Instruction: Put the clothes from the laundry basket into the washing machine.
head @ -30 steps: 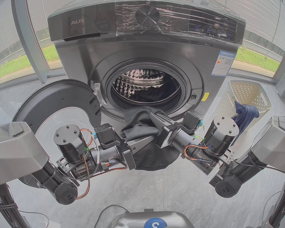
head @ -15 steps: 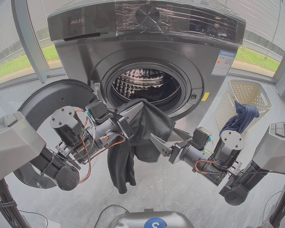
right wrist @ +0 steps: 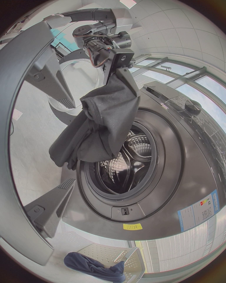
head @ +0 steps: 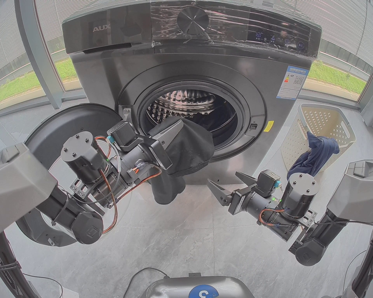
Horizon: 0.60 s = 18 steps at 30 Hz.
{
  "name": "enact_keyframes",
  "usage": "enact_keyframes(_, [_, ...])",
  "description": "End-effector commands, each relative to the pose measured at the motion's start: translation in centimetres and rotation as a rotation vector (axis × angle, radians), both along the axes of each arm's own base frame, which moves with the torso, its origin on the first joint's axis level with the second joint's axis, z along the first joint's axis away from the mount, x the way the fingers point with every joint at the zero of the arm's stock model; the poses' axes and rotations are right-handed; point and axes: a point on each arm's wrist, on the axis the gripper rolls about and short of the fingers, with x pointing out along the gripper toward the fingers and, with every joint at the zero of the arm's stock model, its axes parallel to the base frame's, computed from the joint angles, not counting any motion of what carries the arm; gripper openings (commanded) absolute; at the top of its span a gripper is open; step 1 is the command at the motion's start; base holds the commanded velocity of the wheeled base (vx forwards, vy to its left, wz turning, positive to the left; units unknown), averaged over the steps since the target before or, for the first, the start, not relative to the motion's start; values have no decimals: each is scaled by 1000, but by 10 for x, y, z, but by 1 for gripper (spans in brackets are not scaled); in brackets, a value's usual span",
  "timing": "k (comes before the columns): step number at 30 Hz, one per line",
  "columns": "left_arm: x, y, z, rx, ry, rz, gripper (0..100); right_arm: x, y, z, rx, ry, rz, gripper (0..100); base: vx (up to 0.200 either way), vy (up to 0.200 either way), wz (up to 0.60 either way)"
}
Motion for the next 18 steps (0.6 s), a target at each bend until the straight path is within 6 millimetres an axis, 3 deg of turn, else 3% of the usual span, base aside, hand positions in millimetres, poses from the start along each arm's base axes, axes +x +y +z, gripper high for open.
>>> enact_keyframes(1, [-10, 2, 10, -11, -19, -19, 0, 12, -2, -5, 0, -3, -25, 100, 0, 0, 0])
enact_keyframes(9, [-17, 1, 14, -10, -25, -35, 0, 44, -5, -5, 26, -50, -42, 100, 0, 0, 0])
enact_keyframes(13, [-19, 2, 16, -13, -31, -38, 0, 65, 2, -14, 37, -70, -33, 100, 0, 0, 0])
enact_keyframes(18, [-21, -2, 16, -12, -28, -51, 0, 76, 12, -14, 51, -102, 11, 100, 0, 0, 0])
